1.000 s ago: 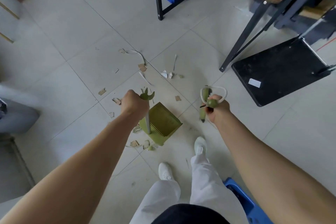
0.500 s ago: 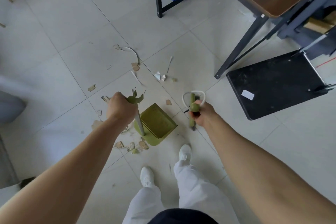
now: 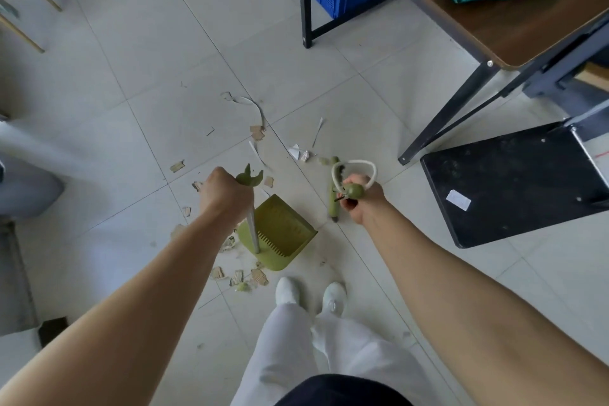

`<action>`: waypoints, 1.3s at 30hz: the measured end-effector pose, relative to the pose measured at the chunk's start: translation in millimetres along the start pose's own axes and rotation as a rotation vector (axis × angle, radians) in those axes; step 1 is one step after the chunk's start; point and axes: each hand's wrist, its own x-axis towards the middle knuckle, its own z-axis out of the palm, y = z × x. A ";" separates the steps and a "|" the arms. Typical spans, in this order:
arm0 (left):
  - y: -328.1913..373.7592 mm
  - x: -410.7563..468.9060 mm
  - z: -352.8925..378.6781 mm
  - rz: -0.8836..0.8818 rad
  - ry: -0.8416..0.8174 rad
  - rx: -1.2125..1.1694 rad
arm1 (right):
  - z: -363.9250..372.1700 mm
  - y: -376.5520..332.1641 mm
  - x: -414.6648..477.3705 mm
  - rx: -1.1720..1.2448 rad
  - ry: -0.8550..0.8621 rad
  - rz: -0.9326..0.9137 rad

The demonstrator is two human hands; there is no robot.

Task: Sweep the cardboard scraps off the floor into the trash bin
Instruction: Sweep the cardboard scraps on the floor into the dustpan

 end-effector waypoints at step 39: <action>101.8 108.6 -16.3 -0.215 0.088 -0.251 | 93.7 -190.2 128.5 -0.436 -0.076 -0.040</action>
